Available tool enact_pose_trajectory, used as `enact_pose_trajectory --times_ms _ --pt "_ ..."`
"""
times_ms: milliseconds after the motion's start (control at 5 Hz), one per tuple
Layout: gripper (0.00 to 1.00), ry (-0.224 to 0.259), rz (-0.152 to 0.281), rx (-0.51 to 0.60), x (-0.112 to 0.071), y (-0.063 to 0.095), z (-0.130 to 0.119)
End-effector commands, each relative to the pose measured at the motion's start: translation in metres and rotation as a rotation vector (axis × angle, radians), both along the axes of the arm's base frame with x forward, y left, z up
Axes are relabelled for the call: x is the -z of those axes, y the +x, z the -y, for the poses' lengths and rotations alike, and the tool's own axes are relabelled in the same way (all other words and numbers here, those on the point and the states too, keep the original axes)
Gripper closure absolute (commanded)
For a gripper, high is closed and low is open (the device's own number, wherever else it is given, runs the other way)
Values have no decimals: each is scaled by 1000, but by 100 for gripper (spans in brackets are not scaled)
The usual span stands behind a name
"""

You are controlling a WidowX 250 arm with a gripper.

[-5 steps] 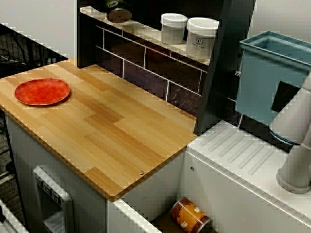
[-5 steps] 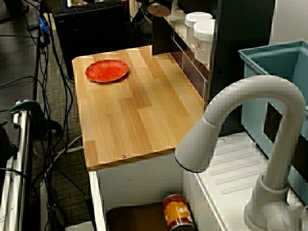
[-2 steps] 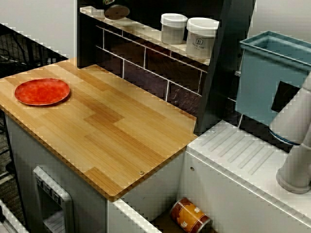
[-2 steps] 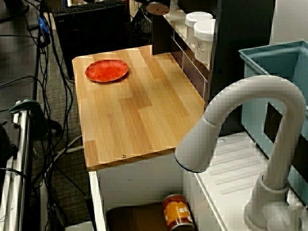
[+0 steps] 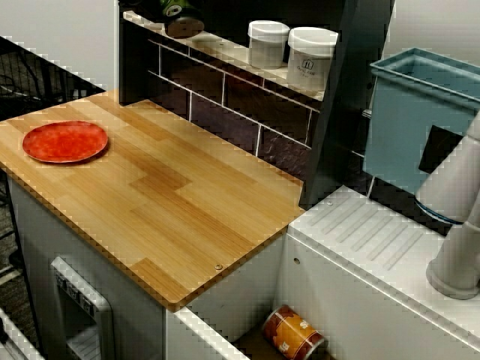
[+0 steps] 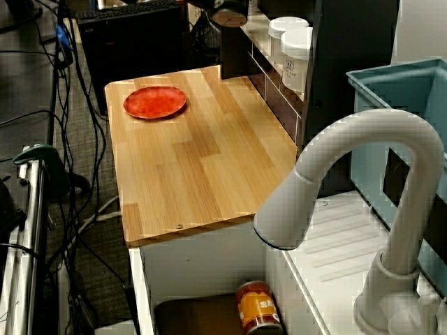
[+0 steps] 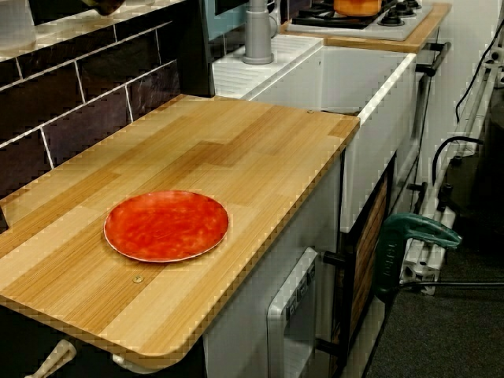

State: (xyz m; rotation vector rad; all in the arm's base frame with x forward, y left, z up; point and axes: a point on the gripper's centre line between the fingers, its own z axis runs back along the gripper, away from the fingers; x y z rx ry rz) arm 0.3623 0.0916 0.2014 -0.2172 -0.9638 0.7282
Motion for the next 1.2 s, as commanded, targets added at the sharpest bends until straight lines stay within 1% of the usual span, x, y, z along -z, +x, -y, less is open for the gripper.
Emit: enact_pose_trajectory --times_ms 0,200,400,600,800,1000 --pt "100 35 82 2 -19 -9 9" --pt "100 33 96 -2 -21 -10 11" --pt "100 53 101 1 -11 -16 14" --pt "100 80 105 24 -3 -31 21" --pt "100 90 115 40 1 -42 26" --pt "100 105 109 64 8 -52 32"
